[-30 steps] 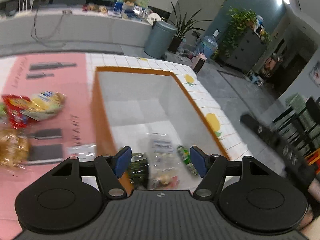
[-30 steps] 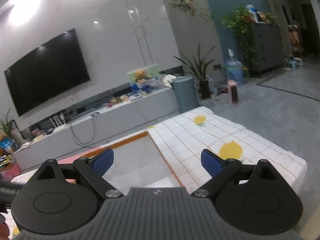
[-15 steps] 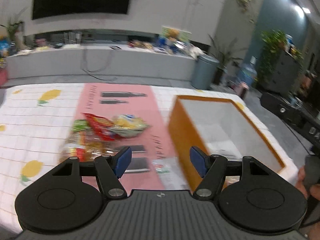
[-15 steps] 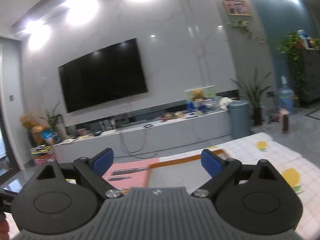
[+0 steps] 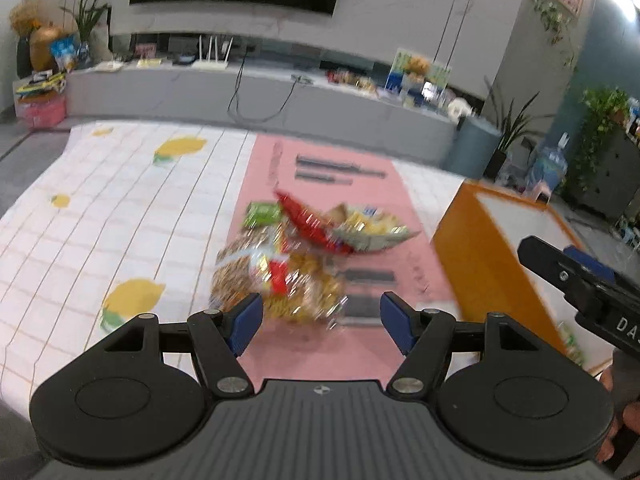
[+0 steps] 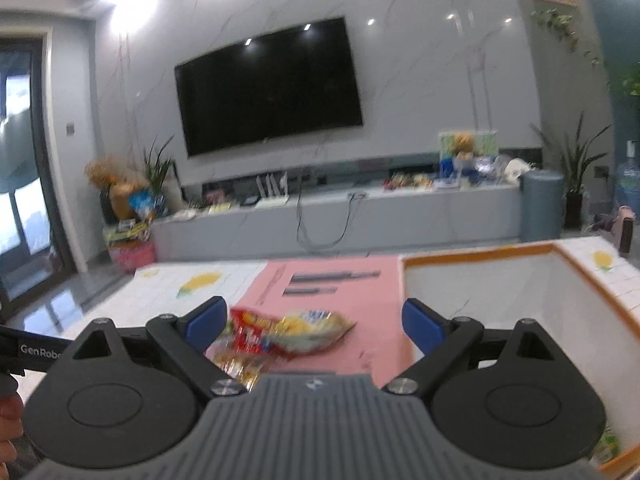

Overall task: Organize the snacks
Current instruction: 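Move both tools back from the box toward the snack pile, then grasp the clear green-label packet with the right tool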

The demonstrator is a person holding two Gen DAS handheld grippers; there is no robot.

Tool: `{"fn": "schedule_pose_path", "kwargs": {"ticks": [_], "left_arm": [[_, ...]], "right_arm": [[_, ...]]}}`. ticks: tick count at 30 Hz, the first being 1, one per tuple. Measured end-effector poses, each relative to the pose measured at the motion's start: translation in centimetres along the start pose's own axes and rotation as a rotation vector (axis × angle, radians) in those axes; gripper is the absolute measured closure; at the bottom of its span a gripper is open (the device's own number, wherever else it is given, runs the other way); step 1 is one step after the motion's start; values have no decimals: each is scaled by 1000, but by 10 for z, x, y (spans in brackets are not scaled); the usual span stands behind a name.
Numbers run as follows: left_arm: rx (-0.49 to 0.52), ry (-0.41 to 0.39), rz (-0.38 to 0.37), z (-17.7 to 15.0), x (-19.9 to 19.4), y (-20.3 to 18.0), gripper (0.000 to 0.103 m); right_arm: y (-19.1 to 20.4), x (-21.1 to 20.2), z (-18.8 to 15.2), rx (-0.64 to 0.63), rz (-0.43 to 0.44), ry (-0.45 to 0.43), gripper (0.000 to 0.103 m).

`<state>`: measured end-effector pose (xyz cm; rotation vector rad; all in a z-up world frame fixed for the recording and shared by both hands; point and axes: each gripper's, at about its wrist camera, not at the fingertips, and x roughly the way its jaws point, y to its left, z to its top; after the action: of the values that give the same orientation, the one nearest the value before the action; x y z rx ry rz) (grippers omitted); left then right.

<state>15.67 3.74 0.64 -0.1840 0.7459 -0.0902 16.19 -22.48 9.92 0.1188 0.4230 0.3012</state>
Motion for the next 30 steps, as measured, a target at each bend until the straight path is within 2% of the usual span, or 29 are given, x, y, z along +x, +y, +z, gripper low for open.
{"fn": "schedule_pose_path", "kwargs": {"ticks": [3, 6, 8, 10, 12, 14, 17, 18, 19, 22, 25, 28, 30], "left_arm": [[-2, 28, 26, -5, 5, 8, 24], [-13, 57, 35, -9, 8, 13, 24], [-27, 71, 28, -12, 9, 17, 24], [-49, 83, 9, -11, 8, 19, 24], [-86, 89, -21, -10, 6, 23, 24], [-110, 83, -42, -8, 3, 27, 24], [-122, 69, -47, -6, -3, 32, 24], [-127, 67, -47, -6, -4, 33, 24], [-132, 66, -47, -5, -5, 34, 24], [-147, 63, -44, -4, -6, 38, 24], [-146, 60, -40, -3, -8, 39, 24], [-154, 71, -66, -2, -7, 40, 24], [-159, 77, -80, -2, -7, 39, 24]], "right_arm": [[11, 17, -7, -55, -3, 61, 6], [22, 25, -18, -103, -20, 96, 7], [31, 33, -25, -137, -72, 130, 10], [36, 43, -34, -147, -128, 185, 20], [38, 52, -42, -149, -172, 234, 21], [46, 55, -52, -217, -241, 243, 23], [56, 57, -60, -280, -269, 228, 27], [57, 55, -61, -281, -254, 221, 38], [61, 56, -62, -286, -242, 216, 44], [76, 64, -73, -375, -298, 221, 48], [75, 82, -87, -385, -372, 318, 60], [68, 96, -97, -395, -417, 375, 60], [58, 102, -97, -324, -422, 402, 60]]}}
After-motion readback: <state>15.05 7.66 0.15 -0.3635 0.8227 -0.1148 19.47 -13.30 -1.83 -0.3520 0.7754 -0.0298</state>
